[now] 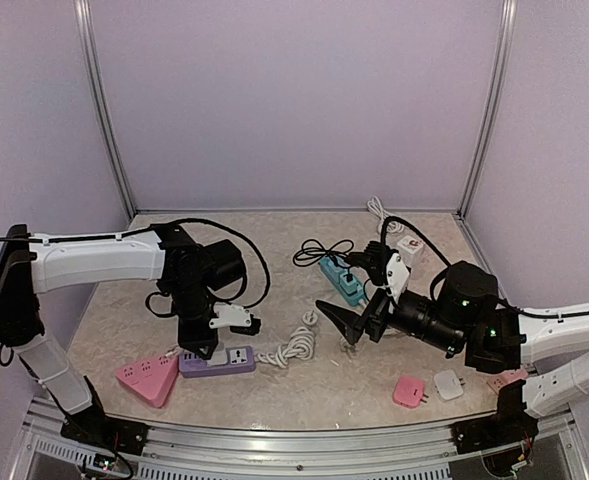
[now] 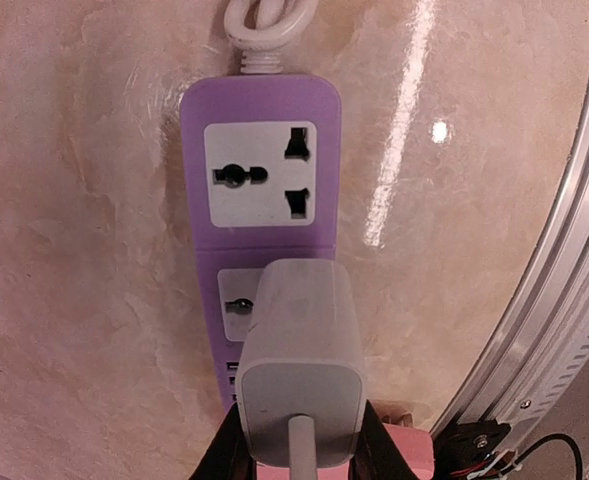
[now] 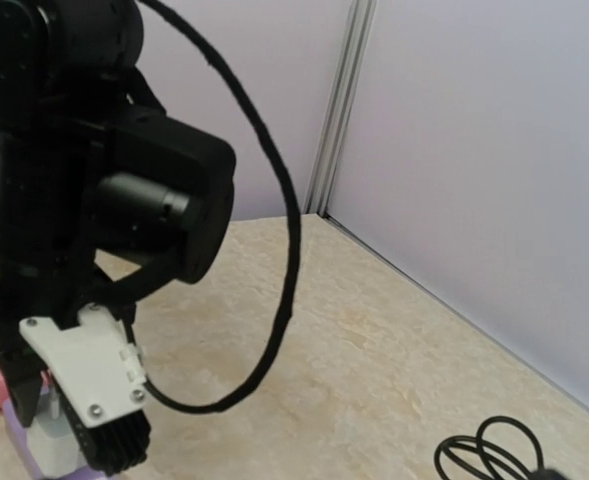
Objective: Insert the plug
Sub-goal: Adjust the plug, then insert the plug into the socket.
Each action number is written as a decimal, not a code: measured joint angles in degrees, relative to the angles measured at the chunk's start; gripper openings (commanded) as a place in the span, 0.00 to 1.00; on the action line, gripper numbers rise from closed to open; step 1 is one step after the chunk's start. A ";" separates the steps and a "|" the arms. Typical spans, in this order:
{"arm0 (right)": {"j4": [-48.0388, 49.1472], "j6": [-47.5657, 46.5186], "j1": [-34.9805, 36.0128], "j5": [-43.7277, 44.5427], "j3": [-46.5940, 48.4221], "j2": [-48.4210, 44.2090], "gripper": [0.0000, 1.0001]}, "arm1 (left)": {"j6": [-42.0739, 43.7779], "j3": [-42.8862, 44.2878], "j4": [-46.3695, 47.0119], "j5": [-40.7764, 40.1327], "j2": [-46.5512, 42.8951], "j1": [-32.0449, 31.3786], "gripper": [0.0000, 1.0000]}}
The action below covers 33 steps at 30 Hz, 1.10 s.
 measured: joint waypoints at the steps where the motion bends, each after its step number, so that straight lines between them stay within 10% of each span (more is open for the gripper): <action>1: 0.00 -0.07 0.00 -0.02 0.00 0.00 1.00 | 0.26 -0.33 0.00 -0.13 0.00 0.11 0.00; 33: 0.74 -1.01 -0.17 -0.96 -0.24 -0.48 1.00 | 0.35 -2.71 1.05 -2.40 -1.51 0.55 0.00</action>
